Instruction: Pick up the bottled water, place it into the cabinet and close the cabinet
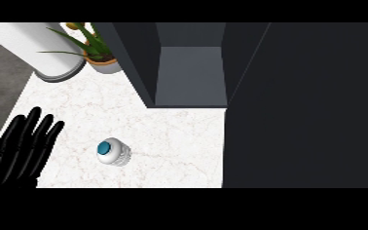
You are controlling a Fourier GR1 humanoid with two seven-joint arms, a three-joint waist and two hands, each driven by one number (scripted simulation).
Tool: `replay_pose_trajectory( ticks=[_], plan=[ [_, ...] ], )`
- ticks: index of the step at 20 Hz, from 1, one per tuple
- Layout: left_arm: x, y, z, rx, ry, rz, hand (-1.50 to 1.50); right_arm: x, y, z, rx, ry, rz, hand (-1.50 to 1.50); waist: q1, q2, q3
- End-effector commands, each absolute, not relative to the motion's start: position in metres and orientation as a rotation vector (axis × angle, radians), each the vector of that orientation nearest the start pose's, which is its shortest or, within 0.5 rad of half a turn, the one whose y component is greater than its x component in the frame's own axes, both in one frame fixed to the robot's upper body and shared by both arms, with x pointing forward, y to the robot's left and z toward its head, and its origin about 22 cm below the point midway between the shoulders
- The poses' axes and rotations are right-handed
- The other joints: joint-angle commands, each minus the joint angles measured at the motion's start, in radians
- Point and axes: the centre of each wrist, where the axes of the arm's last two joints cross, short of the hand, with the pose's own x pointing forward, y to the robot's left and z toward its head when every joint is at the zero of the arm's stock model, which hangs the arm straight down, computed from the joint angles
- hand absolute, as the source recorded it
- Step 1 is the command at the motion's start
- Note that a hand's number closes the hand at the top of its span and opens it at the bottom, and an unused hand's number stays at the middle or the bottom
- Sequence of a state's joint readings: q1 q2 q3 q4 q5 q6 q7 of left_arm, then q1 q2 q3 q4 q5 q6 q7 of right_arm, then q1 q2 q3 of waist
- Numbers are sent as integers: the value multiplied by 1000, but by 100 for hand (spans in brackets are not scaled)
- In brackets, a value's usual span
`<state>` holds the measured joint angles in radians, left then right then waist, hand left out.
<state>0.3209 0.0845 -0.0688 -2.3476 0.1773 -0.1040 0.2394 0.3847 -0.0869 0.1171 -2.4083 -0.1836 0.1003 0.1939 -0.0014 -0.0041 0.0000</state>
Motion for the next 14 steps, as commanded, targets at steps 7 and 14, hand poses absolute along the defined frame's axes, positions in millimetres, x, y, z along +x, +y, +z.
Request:
replay_pose_trajectory(
  ticks=[7,14],
  plan=[
    [103,241,118,-68,-1738,-48,-150,93,-226,144,185,-1843,56,-150,1,1,0],
    [101,248,87,4,-1736,7,-150,68,-232,145,183,-1830,46,-150,-5,-2,0]
  ],
)
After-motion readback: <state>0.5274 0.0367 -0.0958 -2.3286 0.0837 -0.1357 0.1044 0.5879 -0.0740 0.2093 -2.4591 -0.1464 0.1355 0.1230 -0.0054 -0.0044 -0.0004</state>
